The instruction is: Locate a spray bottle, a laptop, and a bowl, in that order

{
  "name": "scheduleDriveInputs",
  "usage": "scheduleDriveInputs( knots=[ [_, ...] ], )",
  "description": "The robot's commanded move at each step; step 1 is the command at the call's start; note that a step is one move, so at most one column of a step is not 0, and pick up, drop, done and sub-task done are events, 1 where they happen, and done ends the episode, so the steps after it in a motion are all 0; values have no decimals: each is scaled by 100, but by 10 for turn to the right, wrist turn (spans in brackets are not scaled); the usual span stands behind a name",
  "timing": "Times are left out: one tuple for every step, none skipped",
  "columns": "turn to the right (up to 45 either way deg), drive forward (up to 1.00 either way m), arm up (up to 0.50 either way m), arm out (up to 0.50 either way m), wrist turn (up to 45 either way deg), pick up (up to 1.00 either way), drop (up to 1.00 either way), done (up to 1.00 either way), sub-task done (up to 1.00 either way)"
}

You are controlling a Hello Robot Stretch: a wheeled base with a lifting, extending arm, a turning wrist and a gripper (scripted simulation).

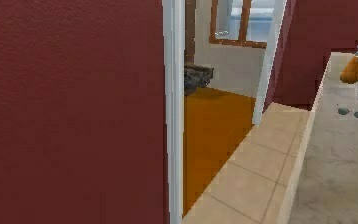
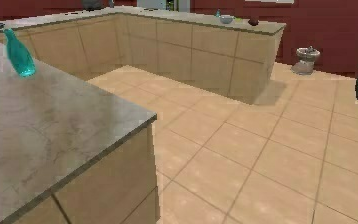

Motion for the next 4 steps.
scheduleDriveInputs(
  knots=[
    [0, 55, 0, 0, 0, 0, 0, 0, 0],
    [450, 0, 0, 0, 0, 0, 0, 0, 0],
    [90, 0, 0, 0, 0, 0, 0, 0, 0],
    [0, 45, 0, 0, 0, 0, 0, 0, 0]
  ],
)
